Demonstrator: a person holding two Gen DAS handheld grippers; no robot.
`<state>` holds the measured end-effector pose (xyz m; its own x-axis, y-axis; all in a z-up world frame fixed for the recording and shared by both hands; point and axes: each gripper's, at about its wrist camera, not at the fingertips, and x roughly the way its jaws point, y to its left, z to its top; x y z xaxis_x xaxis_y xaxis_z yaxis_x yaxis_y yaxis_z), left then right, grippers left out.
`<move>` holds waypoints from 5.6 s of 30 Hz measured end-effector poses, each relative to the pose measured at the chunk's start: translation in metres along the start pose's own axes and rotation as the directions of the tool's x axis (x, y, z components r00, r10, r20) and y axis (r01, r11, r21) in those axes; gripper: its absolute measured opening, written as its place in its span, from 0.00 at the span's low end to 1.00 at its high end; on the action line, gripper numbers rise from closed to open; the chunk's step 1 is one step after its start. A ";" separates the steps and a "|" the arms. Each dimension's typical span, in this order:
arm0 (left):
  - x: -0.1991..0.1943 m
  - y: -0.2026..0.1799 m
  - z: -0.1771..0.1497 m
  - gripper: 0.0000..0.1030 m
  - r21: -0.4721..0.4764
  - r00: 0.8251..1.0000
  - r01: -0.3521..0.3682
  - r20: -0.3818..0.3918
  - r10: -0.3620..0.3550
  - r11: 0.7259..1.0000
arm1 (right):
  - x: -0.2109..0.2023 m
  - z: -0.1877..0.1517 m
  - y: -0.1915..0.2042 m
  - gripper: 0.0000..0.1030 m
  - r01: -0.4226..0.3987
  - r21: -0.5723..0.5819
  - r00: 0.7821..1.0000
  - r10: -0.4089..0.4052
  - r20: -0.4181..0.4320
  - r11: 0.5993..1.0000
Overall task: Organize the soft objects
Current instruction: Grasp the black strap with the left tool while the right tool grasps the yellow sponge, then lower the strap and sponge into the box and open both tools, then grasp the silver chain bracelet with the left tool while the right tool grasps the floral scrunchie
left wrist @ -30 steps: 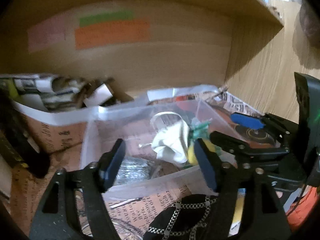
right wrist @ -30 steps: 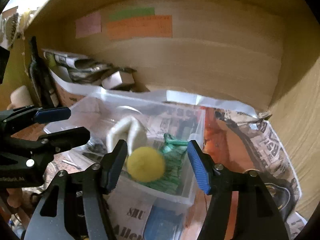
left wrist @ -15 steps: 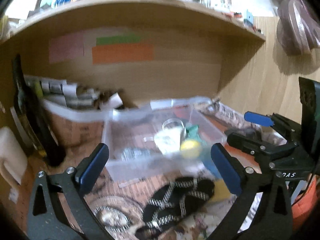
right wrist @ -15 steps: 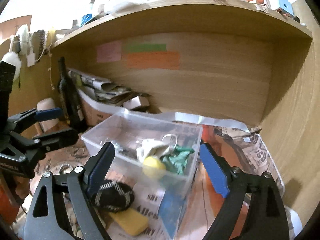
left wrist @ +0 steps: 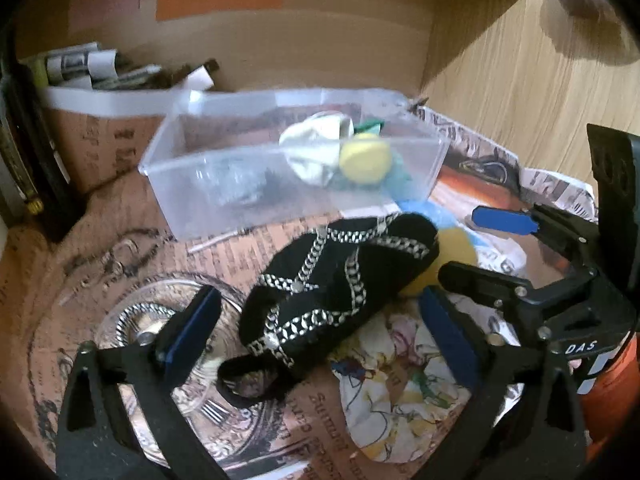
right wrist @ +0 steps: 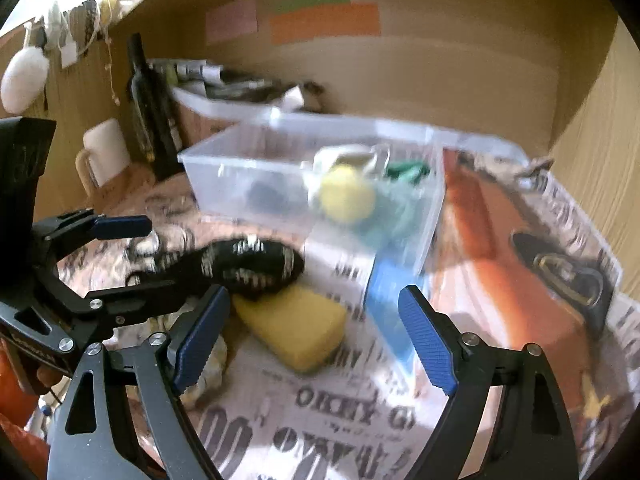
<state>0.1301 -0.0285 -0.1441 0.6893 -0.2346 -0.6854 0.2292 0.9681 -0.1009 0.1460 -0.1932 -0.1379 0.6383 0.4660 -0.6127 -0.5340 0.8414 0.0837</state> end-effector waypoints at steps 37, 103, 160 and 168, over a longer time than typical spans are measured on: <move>-0.075 0.022 0.070 0.17 -0.043 0.945 -0.006 0.326 0.020 0.999 | -0.042 0.052 -0.023 0.39 0.084 0.041 0.971 -0.091 0.222 0.996; -0.096 0.063 0.022 0.96 -0.107 0.944 -0.201 0.245 0.221 0.974 | -0.040 0.053 0.028 0.82 0.054 -0.050 0.974 -0.042 0.225 0.997; -0.014 0.099 0.010 0.58 -0.223 0.990 -0.139 -0.018 0.138 0.965 | -0.034 0.050 -0.005 0.16 -0.013 0.042 0.976 0.004 0.218 0.999; 0.022 0.098 0.012 0.50 -0.169 0.985 -0.151 -0.111 0.133 0.974 | -0.031 0.059 -0.015 0.16 -0.002 0.041 0.973 -0.007 0.229 0.999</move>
<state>0.1760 0.0605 -0.1608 0.6333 -0.0923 -0.7684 0.0030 0.9932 -0.1168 0.1670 -0.2039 -0.0741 0.7521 0.5101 -0.4174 -0.5122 0.8509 0.1168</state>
